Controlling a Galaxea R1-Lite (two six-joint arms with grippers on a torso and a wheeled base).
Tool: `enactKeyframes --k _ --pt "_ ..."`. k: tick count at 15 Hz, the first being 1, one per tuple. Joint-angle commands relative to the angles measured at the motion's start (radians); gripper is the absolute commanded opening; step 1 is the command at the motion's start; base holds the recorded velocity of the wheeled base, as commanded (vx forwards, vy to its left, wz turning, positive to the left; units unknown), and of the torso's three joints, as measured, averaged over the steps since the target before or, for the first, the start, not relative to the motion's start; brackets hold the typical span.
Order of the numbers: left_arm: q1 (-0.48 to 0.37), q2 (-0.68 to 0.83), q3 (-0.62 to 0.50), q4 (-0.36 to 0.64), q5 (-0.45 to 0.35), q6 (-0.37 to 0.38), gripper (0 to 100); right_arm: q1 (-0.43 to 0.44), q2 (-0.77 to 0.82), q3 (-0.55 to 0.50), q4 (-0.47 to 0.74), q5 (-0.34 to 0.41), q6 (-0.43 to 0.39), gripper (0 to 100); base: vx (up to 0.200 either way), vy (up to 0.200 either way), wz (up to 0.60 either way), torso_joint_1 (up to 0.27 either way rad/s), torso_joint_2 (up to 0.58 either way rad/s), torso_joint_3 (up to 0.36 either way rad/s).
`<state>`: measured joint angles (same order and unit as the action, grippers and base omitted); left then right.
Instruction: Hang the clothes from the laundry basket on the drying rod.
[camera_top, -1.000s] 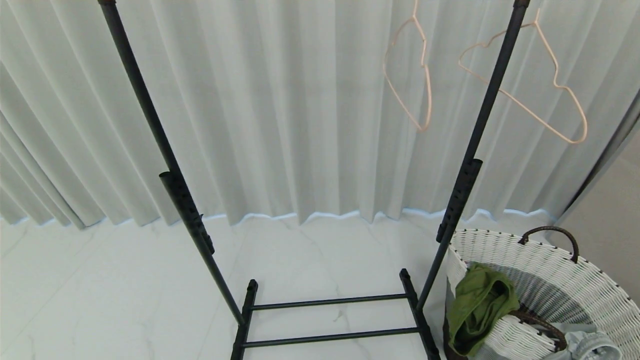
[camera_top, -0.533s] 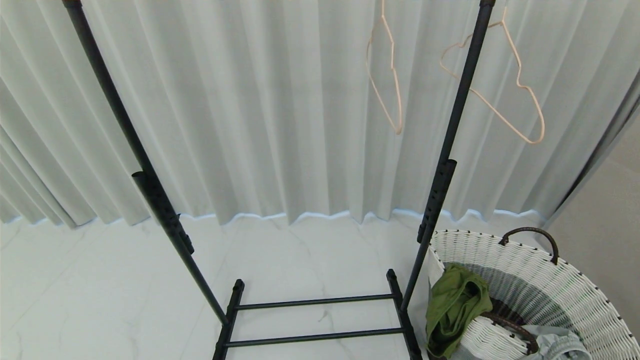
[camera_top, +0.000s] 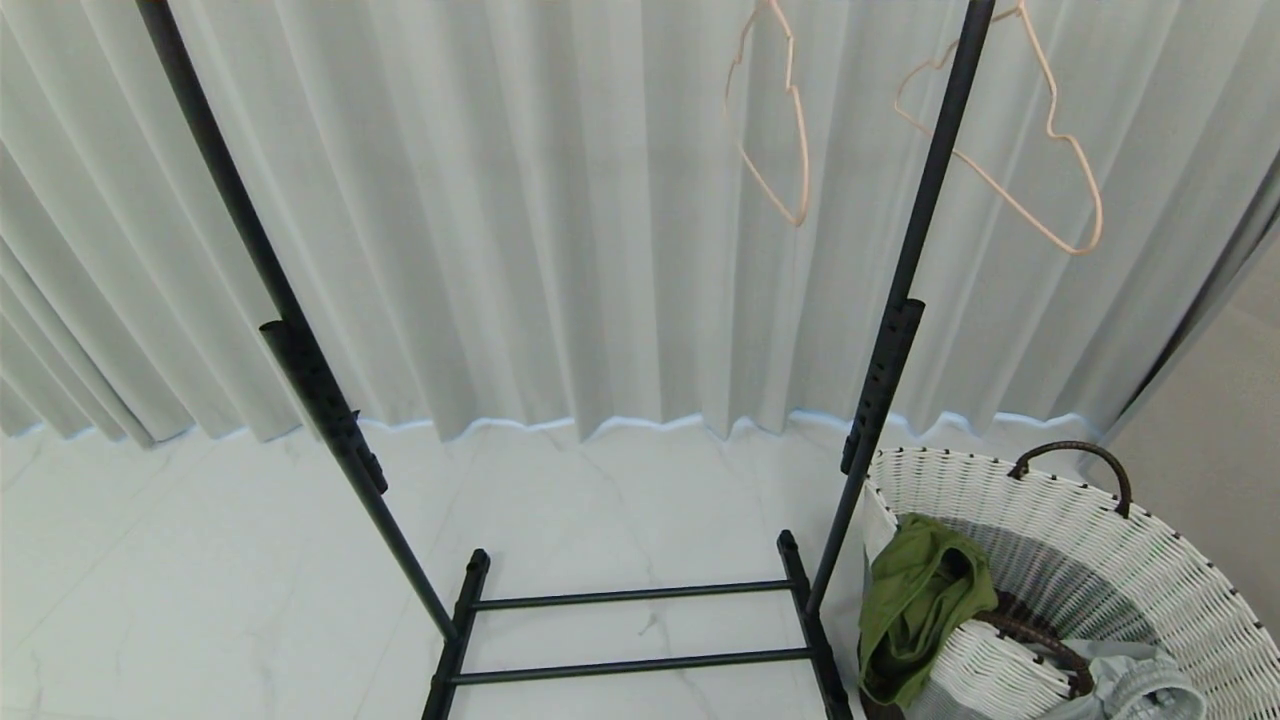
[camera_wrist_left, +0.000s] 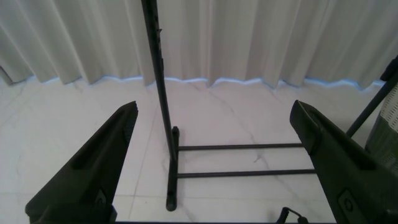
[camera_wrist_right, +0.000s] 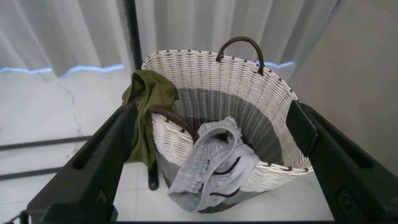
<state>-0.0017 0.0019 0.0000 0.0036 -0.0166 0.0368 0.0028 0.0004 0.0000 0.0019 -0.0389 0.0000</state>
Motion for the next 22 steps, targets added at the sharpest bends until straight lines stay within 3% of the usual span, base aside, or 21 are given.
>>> enactKeyframes --k 1,6,11,18,20,22 --pt "0.0 0.0 0.0 -0.001 0.0 0.002 100 0.002 0.01 0.0 0.0 0.001 -0.006 100 0.0 0.0 0.0 -0.027 0.09 0.076" --pt "0.0 0.0 0.0 -0.001 0.0 0.002 100 0.002 0.004 0.0 0.0 0.002 -0.003 100 0.0 0.0 0.0 -0.002 0.01 0.008" --pt "0.0 0.0 0.0 -0.001 0.0 -0.002 100 0.0 0.0 0.0 -0.008 0.005 -0.106 100 0.0 0.0 0.0 0.0 0.0 0.0" --pt "0.0 0.001 0.0 -0.001 0.0 -0.002 100 0.0 0.001 -0.011 -0.023 0.027 -0.121 100 0.0 0.0 0.0 0.0 0.0 0.0" --pt "0.0 0.0 0.0 -0.001 0.0 0.0 100 0.052 0.282 -0.281 -0.059 -0.018 0.06 100 0.0 0.0 0.0 0.0 0.0 0.0" --pt "0.0 0.0 0.0 0.003 0.0 0.0 100 0.054 0.55 -0.383 -0.059 -0.045 0.063 100 0.0 0.0 0.0 0.0 0.0 0.0"
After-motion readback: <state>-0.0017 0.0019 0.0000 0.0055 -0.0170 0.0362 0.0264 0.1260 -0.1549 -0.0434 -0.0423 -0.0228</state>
